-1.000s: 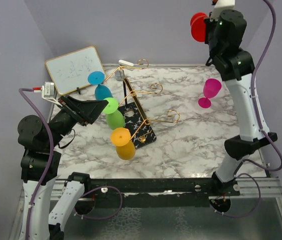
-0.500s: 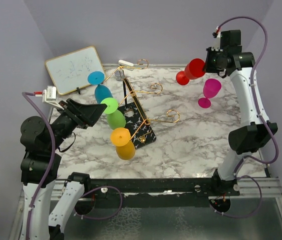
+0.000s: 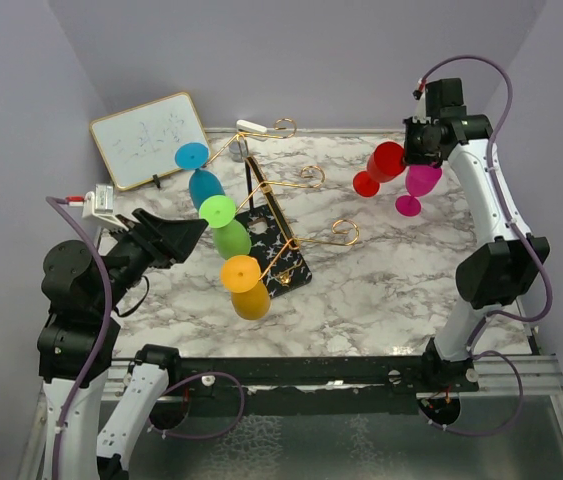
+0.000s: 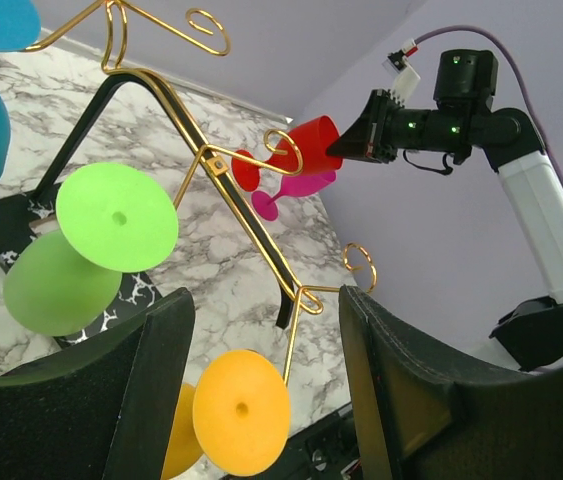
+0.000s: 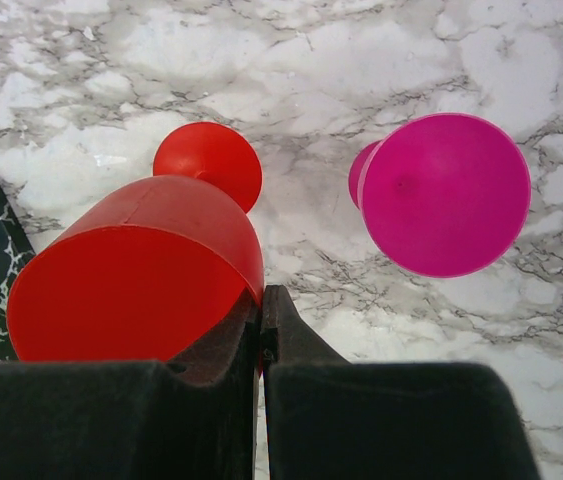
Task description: Take the wine glass off the wine glass rack
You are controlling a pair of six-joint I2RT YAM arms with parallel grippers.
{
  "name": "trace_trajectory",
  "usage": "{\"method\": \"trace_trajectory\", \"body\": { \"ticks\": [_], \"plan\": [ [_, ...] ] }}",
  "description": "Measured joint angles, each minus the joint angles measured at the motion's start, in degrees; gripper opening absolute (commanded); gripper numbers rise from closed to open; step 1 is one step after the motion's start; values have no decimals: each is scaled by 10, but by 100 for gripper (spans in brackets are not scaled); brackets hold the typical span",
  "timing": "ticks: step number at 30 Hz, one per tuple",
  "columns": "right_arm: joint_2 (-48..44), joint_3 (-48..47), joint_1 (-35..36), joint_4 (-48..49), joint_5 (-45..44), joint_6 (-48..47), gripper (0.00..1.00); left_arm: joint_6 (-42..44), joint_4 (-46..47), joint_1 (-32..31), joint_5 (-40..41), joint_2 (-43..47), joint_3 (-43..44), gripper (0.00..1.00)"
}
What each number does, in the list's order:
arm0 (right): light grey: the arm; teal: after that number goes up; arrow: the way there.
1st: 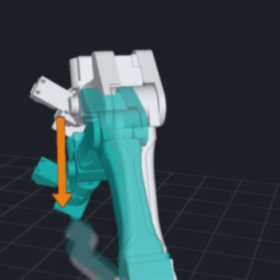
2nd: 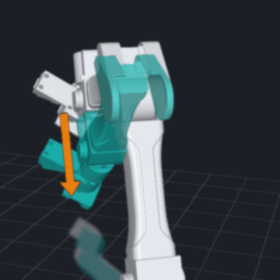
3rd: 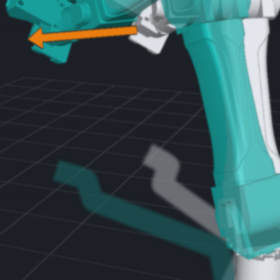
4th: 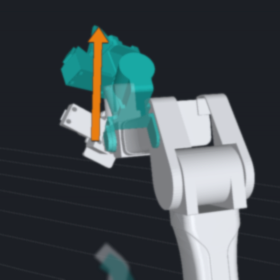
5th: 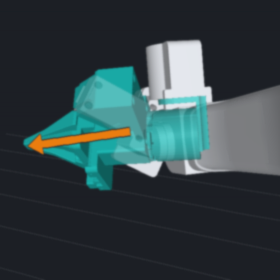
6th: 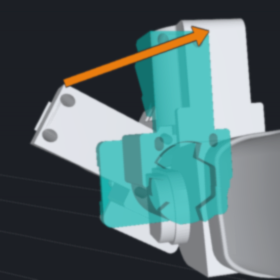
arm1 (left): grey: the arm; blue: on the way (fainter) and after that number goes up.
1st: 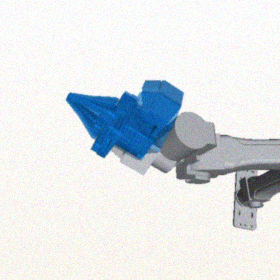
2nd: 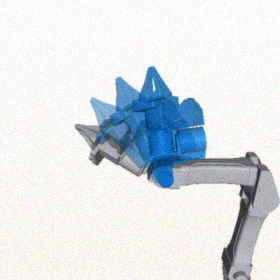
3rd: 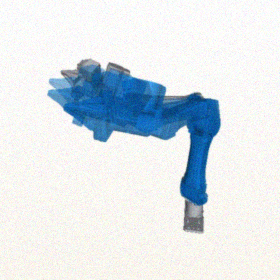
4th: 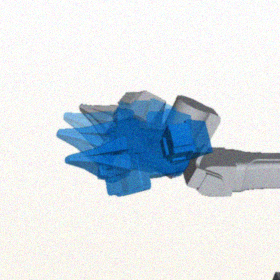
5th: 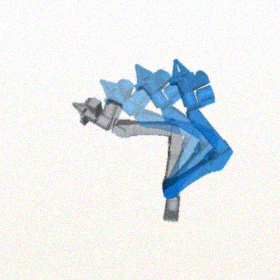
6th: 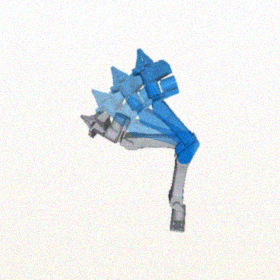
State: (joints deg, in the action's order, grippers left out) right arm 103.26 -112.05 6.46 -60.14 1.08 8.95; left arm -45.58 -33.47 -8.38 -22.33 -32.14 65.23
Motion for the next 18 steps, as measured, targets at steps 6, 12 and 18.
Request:
{"method": "trace_trajectory", "body": {
  "ticks": [6,12,18],
  "plan": [
    [0,43,0,6,-14,0,1,12,-26,0,11,15,0,62],
    [9,53,8,12,-41,0,1,21,-49,0,14,17,9,62],
    [33,52,18,17,-68,-2,2,25,-56,0,14,19,14,63]
  ]
}}
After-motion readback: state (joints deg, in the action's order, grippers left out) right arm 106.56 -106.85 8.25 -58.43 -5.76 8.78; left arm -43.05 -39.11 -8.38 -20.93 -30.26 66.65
